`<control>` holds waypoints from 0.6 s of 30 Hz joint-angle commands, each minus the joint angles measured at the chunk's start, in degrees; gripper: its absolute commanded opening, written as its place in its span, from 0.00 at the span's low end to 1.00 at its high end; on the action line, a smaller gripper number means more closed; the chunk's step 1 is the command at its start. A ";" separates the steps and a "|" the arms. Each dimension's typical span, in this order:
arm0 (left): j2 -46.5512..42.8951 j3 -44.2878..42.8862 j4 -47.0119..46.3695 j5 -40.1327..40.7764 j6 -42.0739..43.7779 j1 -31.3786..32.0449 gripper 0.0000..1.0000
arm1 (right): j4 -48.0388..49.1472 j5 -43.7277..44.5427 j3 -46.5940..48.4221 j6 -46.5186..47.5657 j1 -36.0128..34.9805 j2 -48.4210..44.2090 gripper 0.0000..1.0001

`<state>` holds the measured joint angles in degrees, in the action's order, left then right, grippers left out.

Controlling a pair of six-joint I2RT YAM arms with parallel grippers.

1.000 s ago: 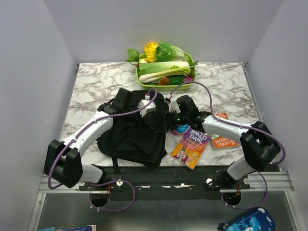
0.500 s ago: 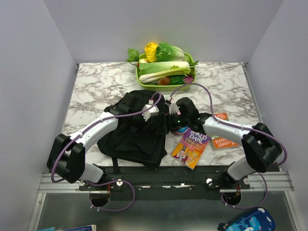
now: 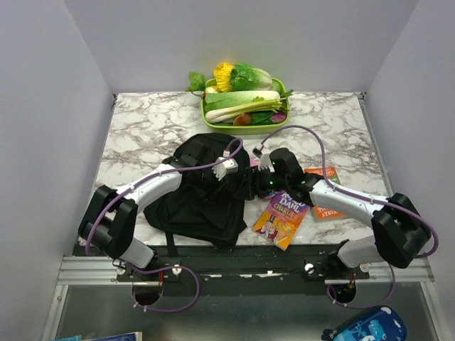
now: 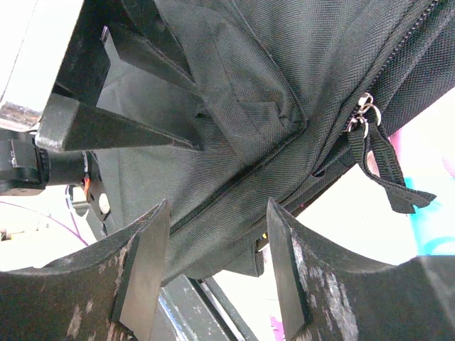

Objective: Pack the student bag
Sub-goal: Zip the student bag at the center of the board.

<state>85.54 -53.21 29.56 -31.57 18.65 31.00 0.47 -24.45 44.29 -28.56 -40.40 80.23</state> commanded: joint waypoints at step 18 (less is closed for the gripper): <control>-5.37 -4.18 2.34 0.46 0.07 0.37 0.00 | -0.29 -2.27 5.45 0.08 0.32 3.71 0.65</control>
<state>84.62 -54.92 30.00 -31.20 19.42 31.00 -0.12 -25.63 46.81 -28.69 -40.27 83.79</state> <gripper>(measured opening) 0.009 0.651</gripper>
